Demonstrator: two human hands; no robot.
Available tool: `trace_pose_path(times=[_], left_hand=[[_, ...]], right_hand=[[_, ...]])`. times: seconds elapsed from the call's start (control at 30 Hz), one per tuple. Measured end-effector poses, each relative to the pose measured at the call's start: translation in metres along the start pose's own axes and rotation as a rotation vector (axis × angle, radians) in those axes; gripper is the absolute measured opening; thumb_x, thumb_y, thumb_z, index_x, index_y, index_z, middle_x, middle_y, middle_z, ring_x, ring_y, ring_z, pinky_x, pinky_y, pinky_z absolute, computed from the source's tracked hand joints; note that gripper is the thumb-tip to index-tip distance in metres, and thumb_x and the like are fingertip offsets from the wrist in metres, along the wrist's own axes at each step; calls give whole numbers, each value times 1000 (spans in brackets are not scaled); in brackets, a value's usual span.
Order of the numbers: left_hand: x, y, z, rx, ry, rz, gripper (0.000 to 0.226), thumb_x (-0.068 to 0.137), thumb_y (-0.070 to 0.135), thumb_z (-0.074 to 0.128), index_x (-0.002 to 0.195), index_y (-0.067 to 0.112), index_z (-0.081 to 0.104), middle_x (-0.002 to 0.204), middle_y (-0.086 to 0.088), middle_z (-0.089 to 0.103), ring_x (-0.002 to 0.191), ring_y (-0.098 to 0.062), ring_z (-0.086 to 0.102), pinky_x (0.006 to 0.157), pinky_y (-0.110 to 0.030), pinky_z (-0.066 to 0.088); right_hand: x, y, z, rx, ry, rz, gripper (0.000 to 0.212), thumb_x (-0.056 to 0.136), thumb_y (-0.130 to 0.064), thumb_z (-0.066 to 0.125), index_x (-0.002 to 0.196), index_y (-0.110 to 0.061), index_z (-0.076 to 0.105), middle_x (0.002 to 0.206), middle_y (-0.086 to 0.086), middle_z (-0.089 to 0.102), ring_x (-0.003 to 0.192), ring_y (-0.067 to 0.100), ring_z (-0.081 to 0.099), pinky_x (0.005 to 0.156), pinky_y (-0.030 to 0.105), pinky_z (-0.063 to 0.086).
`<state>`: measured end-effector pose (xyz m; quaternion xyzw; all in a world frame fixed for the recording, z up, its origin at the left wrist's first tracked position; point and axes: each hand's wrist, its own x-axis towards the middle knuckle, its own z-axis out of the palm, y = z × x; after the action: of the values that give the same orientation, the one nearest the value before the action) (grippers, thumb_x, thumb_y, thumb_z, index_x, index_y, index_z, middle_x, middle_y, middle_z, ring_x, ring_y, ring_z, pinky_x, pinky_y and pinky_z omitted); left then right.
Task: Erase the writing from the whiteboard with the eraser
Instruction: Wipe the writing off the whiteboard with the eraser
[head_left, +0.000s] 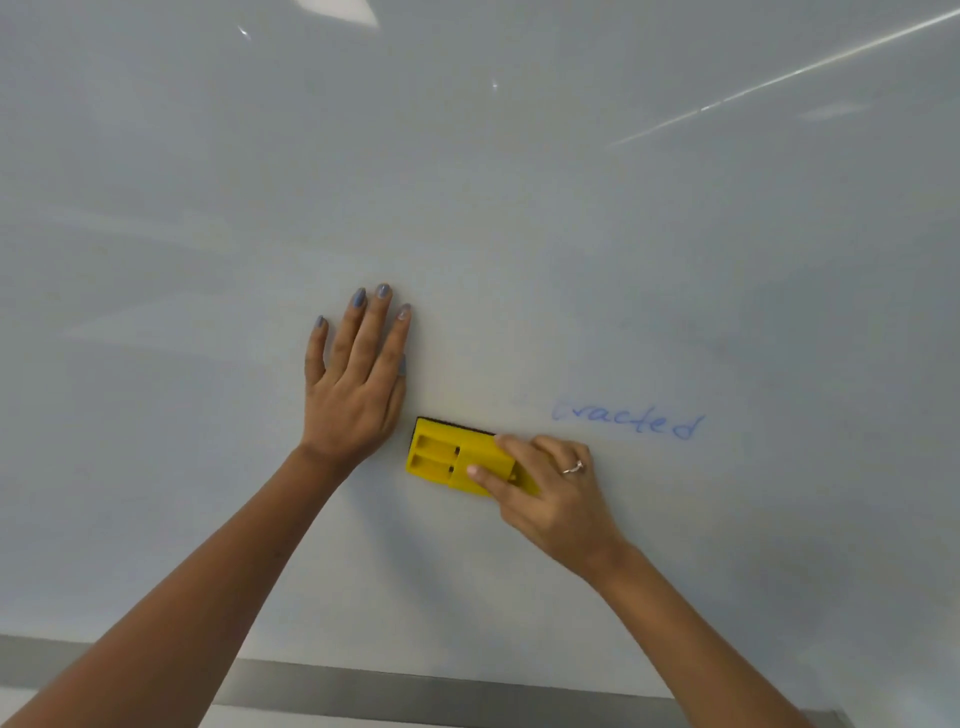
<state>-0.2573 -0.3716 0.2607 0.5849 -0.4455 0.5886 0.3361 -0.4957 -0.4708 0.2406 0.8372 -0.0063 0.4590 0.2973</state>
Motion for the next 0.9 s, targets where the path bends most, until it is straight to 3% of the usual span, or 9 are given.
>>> trace_pose_path(times=[0.13,0.3,0.4,0.67,0.9], left_hand=[[1,1,-1,-4,-8,-13,53,101,17,38,154,13,30,160,-12,27,150,-27,21,117,-51,21],[1,1,-2,-5,-13,-7,52,101,16,37,152,11,32,159,-14,29,150,-28,21,118,-51,20],[1,1,-1,-2,-2,-2,52,101,16,37,152,11,33,159,-14,28,149,-30,23,117,-51,20],[0,0,3,18,24,-1,52,101,16,38,153,13,32,159,-14,30,149,-30,25,117,-51,22],[0,1,3,36,28,-8,55,100,15,39,154,14,31,159,-14,29,149,-30,25,119,-50,19]], right_hand=[[9,25,-11,-20,-2,-54,46,77,-17,69,117,-39,66,115,2,68,92,24,57,75,36,45],[42,66,-33,-1,201,207,51,79,-16,68,125,-33,55,118,8,65,90,33,56,77,41,45],[46,54,-27,54,259,296,52,78,-14,68,126,-29,53,117,12,64,87,37,59,77,42,45],[-16,0,8,25,14,-10,46,76,-16,68,116,-37,67,115,1,68,92,22,55,70,33,45],[-26,53,-27,-25,61,51,46,79,-14,68,121,-33,63,116,8,67,89,28,61,75,38,49]])
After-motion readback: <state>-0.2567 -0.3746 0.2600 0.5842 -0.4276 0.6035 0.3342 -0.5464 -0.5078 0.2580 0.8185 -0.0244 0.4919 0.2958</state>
